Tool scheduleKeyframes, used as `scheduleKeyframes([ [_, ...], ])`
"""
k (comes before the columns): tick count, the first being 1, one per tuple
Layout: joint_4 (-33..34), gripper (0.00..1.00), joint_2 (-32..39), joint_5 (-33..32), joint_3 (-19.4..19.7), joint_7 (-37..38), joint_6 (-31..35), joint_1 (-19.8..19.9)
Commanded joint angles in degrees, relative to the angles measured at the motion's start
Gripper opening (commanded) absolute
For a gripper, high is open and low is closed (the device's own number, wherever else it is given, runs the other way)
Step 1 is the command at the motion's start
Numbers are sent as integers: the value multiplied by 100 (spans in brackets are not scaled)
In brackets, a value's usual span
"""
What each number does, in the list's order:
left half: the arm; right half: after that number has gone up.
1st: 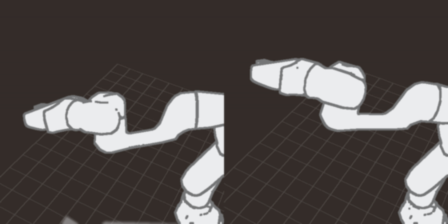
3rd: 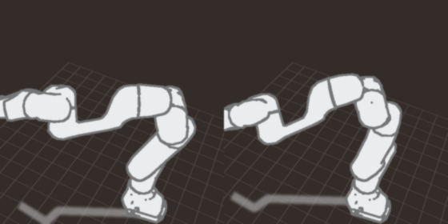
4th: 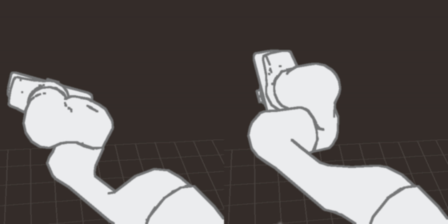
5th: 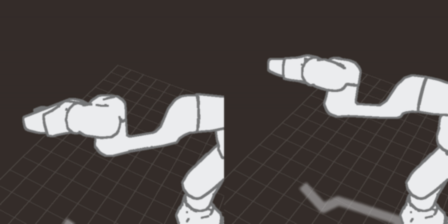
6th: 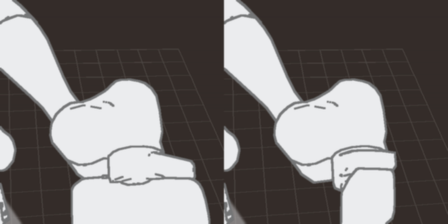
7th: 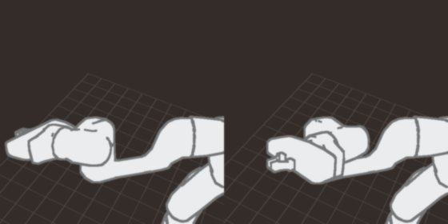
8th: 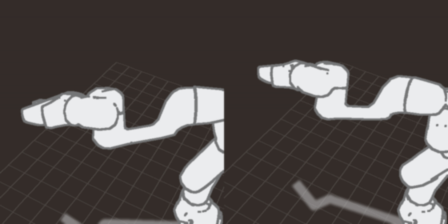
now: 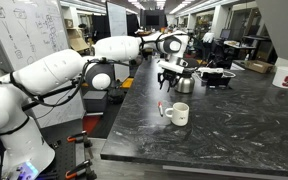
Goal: Pick the marker from the cup and put it on the counter
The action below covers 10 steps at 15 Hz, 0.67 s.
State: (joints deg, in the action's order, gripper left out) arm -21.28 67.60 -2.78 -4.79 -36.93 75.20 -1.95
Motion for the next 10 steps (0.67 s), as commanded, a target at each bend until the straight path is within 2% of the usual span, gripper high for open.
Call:
scheduleKeyframes([
  [1,19,84,-69,61,-64,-136,-141,64],
  [3,32,98,-123,11,-26,-111,-212,56],
  [10,80,100,-479,-91,23,-159,-542,39],
])
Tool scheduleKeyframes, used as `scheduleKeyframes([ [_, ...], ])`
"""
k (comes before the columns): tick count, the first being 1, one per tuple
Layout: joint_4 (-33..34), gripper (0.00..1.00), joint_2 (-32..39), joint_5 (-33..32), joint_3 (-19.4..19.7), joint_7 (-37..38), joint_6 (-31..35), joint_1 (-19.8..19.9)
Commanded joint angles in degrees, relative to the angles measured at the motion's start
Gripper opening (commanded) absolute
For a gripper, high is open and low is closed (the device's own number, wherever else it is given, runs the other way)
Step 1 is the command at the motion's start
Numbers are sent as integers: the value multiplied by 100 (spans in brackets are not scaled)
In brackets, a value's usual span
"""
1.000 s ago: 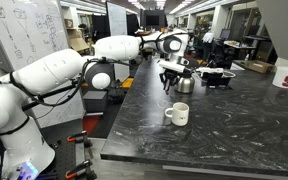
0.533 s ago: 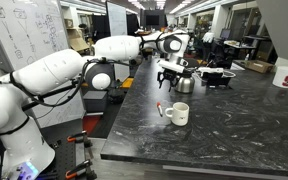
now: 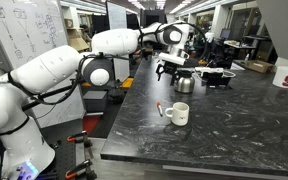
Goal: Pick the marker from the cup and put it on the counter
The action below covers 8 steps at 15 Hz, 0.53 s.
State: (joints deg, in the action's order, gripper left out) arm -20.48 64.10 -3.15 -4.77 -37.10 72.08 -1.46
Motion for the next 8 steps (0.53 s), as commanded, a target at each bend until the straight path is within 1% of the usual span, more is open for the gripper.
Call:
scheduleKeyframes([
  [1,1,100,-182,-78,37,-176,-267,-17],
  [3,-129,100,-339,-83,109,-200,-156,-42],
  [8,-109,100,-519,-101,132,-284,-54,-42],
])
